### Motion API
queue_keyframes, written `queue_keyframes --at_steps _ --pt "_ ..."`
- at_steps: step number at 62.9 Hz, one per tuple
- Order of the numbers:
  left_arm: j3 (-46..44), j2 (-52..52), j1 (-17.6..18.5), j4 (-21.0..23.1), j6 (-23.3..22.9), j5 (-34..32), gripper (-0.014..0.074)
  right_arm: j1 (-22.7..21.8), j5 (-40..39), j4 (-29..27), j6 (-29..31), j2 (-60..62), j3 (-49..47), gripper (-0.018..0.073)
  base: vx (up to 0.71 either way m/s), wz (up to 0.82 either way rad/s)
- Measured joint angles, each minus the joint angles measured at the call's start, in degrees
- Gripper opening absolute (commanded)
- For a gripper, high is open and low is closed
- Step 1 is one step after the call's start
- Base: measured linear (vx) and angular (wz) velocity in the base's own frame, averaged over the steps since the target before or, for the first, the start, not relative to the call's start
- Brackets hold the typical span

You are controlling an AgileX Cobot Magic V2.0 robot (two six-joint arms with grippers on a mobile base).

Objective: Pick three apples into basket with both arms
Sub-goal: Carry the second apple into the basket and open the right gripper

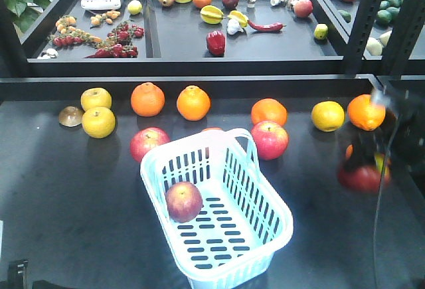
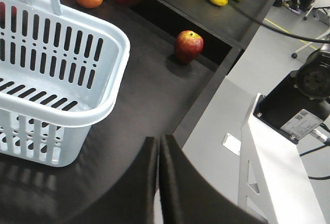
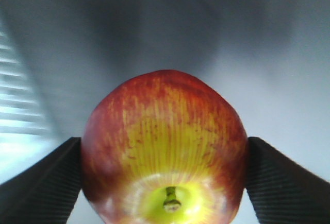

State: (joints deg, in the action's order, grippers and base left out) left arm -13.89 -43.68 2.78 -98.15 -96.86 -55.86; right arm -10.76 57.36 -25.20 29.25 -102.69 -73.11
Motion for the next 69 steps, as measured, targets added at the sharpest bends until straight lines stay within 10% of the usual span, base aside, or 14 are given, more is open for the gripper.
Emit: queue_keyframes --at_steps 12,28,56,69 --pt "0.0 0.0 0.0 0.0 0.0 0.8 -0.0006 7.7 1.9 -12.2 7.7 6.3 0.0 -0.0004 0.00 0.00" --pt "0.0 0.0 0.0 0.2 0.0 0.9 -0.0006 23.0 1.9 -14.0 9.2 6.0 0.0 0.0051 0.00 0.00" --pt "0.0 0.0 0.0 0.2 0.0 0.9 -0.0006 32.0 -5.0 -12.4 8.5 2.1 0.0 0.0713 0.00 0.00" --pt "0.0 0.0 0.0 0.2 0.0 0.9 -0.0006 32.6 -6.6 -12.5 8.5 2.1 0.0 0.0715 0.00 0.00"
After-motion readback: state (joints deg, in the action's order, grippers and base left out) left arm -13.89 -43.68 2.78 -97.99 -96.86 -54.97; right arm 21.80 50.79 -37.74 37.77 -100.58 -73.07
